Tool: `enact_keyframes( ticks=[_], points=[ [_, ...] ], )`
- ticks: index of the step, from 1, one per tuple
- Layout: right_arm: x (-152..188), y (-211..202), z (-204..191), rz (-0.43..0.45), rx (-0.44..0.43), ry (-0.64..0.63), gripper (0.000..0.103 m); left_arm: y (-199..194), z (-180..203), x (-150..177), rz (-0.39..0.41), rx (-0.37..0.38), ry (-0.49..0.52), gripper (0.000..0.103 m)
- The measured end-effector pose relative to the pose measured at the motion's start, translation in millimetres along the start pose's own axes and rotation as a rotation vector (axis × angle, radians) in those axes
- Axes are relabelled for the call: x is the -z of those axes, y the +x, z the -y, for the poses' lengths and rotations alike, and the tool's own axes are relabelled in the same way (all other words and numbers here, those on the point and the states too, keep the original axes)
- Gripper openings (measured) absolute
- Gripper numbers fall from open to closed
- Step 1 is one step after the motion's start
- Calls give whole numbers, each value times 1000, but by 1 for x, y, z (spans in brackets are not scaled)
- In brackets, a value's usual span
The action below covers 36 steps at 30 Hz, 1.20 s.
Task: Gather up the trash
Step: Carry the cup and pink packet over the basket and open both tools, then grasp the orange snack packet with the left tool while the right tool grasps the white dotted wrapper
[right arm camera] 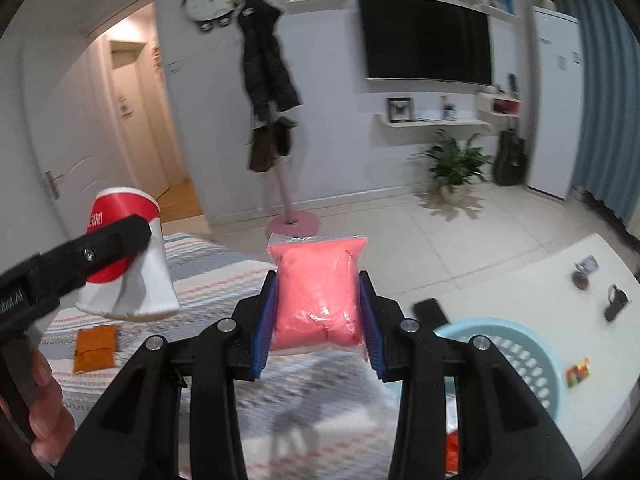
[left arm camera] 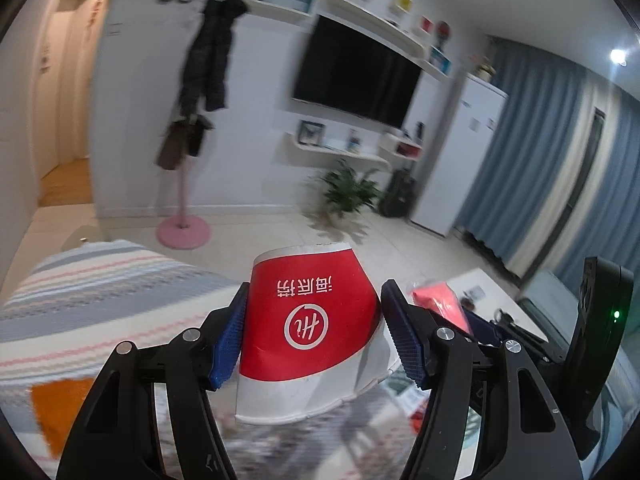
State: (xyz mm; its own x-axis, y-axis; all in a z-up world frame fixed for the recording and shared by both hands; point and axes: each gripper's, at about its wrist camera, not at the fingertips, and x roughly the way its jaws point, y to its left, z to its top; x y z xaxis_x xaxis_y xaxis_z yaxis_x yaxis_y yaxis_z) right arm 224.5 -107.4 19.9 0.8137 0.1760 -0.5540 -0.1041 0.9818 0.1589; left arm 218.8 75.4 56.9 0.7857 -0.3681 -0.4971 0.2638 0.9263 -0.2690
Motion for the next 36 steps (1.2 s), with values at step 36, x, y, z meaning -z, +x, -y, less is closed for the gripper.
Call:
enact_keyframes(
  ticks=[36],
  points=[
    [113, 15, 215, -312, 160, 335, 48, 155, 127, 113, -413, 146, 86, 72]
  ],
)
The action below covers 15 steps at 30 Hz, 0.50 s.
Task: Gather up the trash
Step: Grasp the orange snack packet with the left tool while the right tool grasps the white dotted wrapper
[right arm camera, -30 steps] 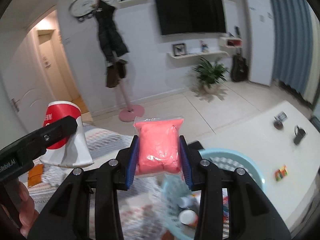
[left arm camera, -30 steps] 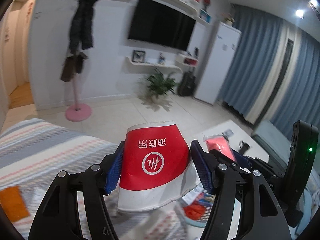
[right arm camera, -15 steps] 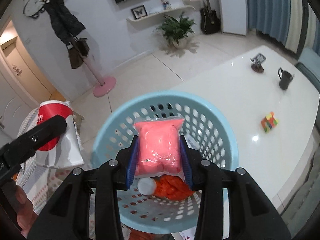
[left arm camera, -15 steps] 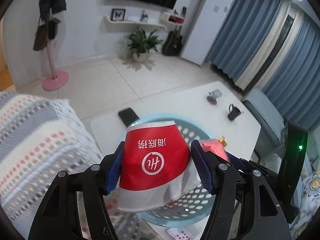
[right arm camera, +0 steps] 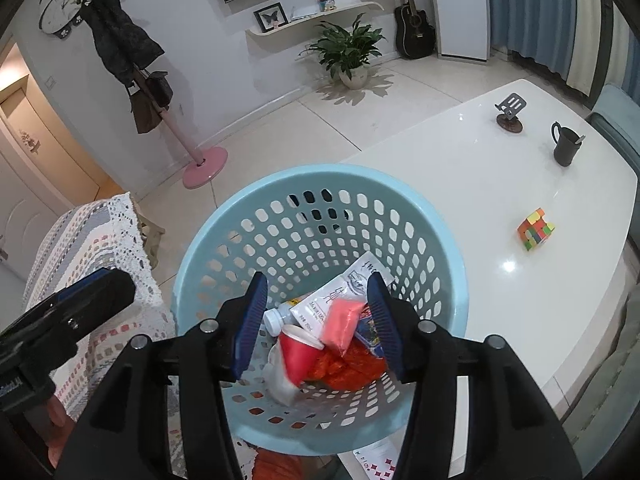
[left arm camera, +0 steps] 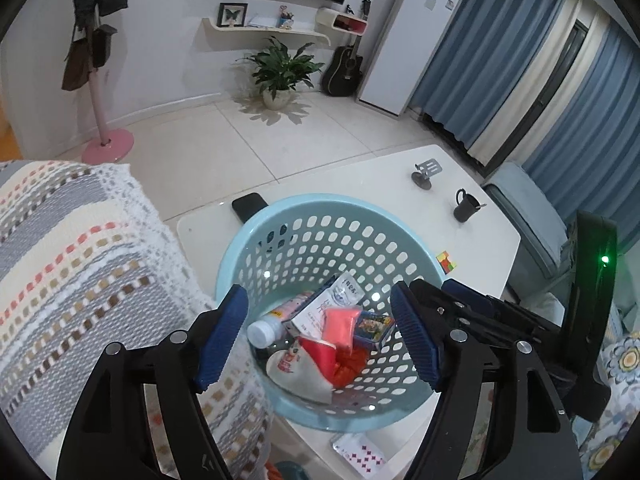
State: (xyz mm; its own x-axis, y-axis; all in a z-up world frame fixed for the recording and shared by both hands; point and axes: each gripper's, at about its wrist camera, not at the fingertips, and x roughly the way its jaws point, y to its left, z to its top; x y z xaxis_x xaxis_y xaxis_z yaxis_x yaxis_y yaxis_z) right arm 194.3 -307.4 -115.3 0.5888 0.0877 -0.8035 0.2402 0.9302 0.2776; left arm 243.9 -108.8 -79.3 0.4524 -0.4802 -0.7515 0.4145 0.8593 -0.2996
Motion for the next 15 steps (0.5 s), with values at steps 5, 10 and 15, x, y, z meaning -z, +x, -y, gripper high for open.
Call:
enact_keyframes(
  ticks=[5, 10, 15],
  points=[
    [1, -8, -21, 14, -15, -38, 48, -28, -15, 9, 43, 0, -33, 72],
    [1, -28, -64, 56, -60, -100, 48, -68, -32, 12, 116, -10, -65, 72],
    [1, -49, -115, 98, -133, -171, 48, -121, -59, 20, 208, -58, -93, 72]
  ],
)
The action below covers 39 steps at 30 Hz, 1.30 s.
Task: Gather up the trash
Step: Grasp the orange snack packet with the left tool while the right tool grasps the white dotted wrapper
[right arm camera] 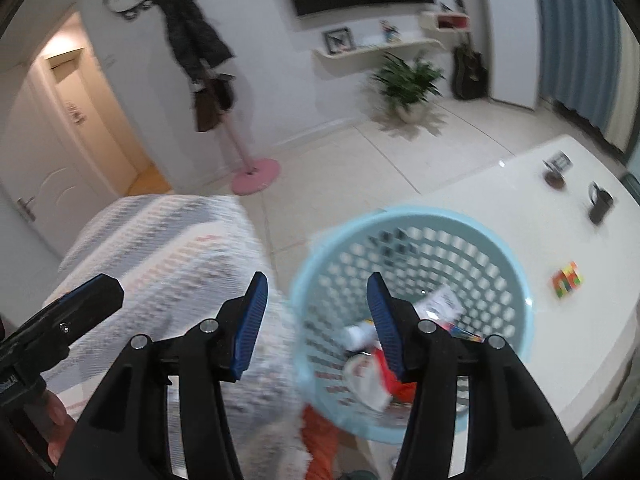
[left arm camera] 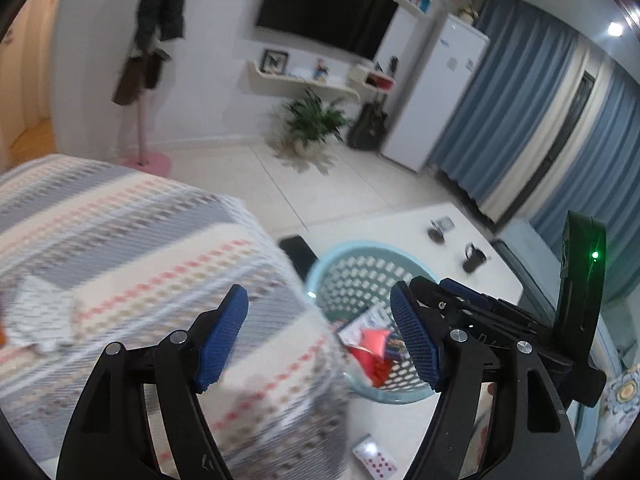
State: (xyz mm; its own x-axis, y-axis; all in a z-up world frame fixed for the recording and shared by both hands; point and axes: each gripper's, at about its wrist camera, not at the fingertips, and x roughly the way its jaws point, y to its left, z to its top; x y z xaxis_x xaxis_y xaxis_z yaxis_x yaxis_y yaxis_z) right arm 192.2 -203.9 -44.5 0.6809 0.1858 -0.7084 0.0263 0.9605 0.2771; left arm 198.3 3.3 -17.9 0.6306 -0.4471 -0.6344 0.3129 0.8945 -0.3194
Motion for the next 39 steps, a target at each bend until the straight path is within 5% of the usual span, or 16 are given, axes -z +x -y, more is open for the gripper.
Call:
enact_keyframes(
  ticks=[4, 12, 19, 24, 28, 32, 36, 39],
  points=[
    [-7, -8, -54, 28, -98, -73, 48, -46, -31, 0, 76, -59, -29, 72],
    [5, -5, -177, 41, -248, -308, 48, -127, -122, 12, 175, -303, -142, 72],
    [42, 35, -265, -33, -311, -508, 48, -160, -214, 34, 145, -489, -295, 70],
    [59, 64, -295, -86, -290, -580, 49, -161, -266, 50, 87, -497, -401, 71],
    [67, 79, -298, -111, -265, -602, 62, -148, -280, 50, 55, -488, -414, 79],
    [69, 95, -299, -139, -238, -616, 61, -129, -287, 45, 16, -486, -390, 81],
    [68, 105, -298, -150, -225, -603, 34, -117, -282, 42, -4, -510, -345, 80],
    [63, 106, -290, -149, -251, -561, 22, -116, -269, 42, -9, -418, -327, 70]
  ],
)
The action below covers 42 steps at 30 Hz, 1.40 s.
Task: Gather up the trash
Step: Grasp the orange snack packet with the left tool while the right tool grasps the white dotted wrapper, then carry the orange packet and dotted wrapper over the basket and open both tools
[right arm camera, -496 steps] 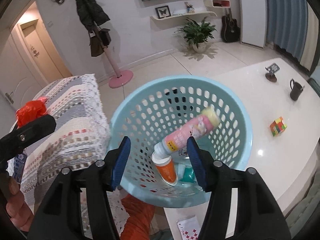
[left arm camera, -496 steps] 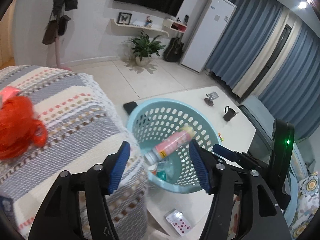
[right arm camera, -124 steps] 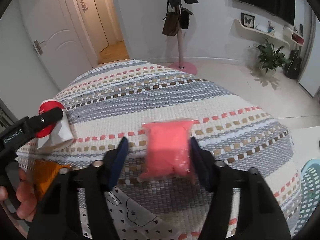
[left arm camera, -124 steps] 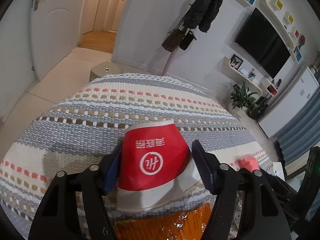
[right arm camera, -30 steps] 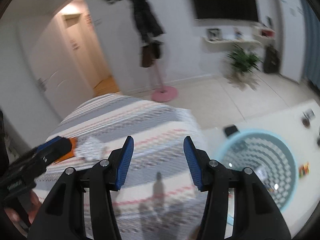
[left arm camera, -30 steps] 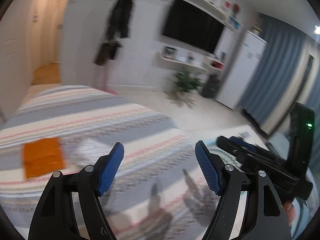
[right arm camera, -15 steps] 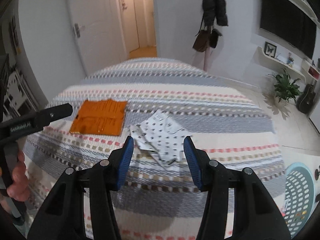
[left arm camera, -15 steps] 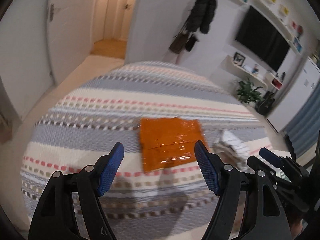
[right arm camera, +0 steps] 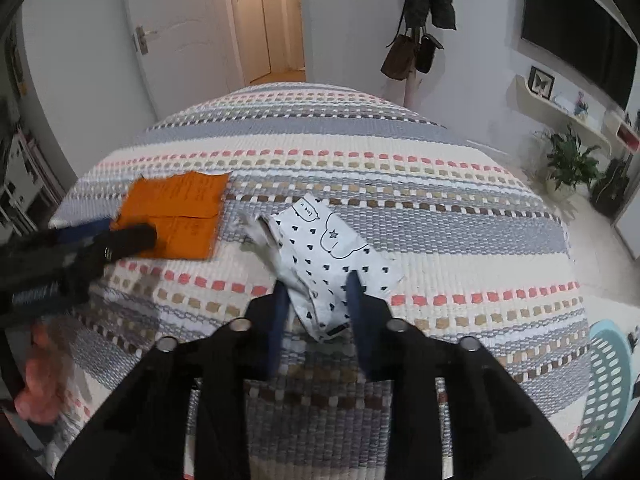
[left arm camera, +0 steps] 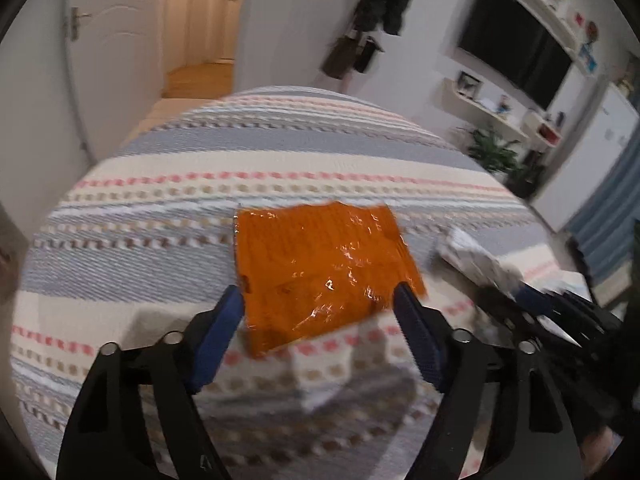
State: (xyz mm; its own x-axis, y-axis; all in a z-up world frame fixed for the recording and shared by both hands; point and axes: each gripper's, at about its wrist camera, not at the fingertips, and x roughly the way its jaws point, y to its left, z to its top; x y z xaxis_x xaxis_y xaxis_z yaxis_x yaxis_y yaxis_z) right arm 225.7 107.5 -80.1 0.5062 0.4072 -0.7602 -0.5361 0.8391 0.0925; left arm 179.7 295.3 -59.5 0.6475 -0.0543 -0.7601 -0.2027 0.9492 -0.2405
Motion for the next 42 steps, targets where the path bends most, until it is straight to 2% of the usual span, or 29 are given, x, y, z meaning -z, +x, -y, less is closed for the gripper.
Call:
enact_keyframes(
  ticks=[2, 6, 8, 10, 11, 14, 15, 16, 18, 20, 21, 23, 25, 27, 29, 32, 36, 38, 42],
  points=[
    [0, -4, 8, 21, -5, 32, 14, -2, 7, 6, -20, 74, 13, 64],
    [2, -13, 13, 62, -5, 64, 10, -5, 20, 20, -68, 222, 39, 63],
    [2, -16, 15, 75, -8, 74, 10, -12, 24, 24, -68, 263, 62, 63],
    [4, -19, 15, 86, -13, 78, 10, -20, 23, 27, -32, 213, 82, 66],
    [4, -20, 16, 90, -16, 79, 10, -23, 22, 25, -11, 179, 93, 71],
    [4, -21, 15, 95, -19, 75, 10, -24, 22, 7, 73, -8, 159, 90],
    [5, -22, 15, 97, -21, 73, 10, -19, 25, 0, 94, -67, 217, 92],
    [5, -22, 14, 98, -22, 72, 10, -11, 26, -5, 94, -85, 265, 94],
    [5, -22, 15, 94, -29, 73, 10, 8, 28, -11, 45, -107, 344, 94],
    [5, -21, 16, 91, -35, 76, 10, 20, 25, -15, 0, -71, 379, 94],
    [5, -21, 17, 90, -36, 77, 10, 28, 27, -15, -51, -30, 395, 94],
    [5, -20, 16, 89, -37, 73, 10, 34, 36, -12, -81, -21, 423, 94],
    [5, -20, 14, 90, -36, 68, 10, 38, 44, -6, -90, -56, 452, 94],
    [5, -20, 13, 93, -36, 63, 10, 38, 44, -4, -71, -56, 452, 89],
    [5, -20, 12, 96, -40, 62, 10, 36, 42, -6, -65, -37, 422, 72],
    [7, -21, 13, 100, -43, 61, 10, 33, 41, -10, -61, -16, 409, 55],
    [8, -23, 11, 109, -42, 56, 10, 35, 42, -13, -40, -25, 407, 46],
    [9, -26, 11, 117, -45, 53, 10, 36, 35, -18, -27, -11, 383, 35],
    [12, -32, 10, 145, -51, 44, 10, 34, 32, -24, -7, 19, 339, 28]
  ],
)
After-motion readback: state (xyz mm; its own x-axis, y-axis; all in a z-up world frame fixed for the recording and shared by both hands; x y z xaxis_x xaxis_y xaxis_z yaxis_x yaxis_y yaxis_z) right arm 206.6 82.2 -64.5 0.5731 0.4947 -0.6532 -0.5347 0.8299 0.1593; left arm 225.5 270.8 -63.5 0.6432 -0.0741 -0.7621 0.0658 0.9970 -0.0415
